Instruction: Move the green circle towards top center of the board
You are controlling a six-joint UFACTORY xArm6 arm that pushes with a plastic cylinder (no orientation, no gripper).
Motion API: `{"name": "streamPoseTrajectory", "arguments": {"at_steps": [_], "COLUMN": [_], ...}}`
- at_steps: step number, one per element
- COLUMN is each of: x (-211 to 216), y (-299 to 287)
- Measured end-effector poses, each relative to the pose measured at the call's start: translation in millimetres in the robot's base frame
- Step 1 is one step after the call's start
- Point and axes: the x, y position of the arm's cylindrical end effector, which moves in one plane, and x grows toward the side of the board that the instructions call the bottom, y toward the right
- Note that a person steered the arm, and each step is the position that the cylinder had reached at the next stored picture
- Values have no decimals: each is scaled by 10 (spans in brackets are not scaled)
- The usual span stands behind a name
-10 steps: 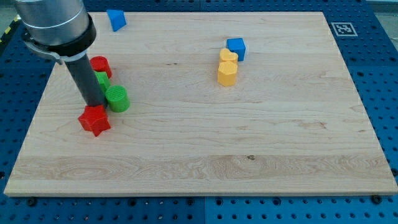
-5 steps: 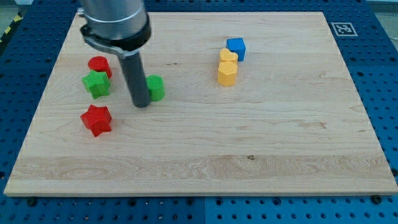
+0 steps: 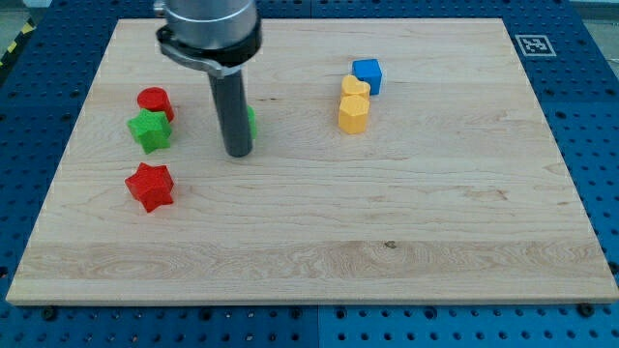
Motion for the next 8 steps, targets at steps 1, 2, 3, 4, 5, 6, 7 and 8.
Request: {"name": "streamPoseTrajectory", "arguments": {"at_steps": [1,2,3,4,5,6,7,8], "x": [-36,-155,-245,-366,-476,-553,-559,-670], "y": [48,62,62,64,57,57,57,76]}}
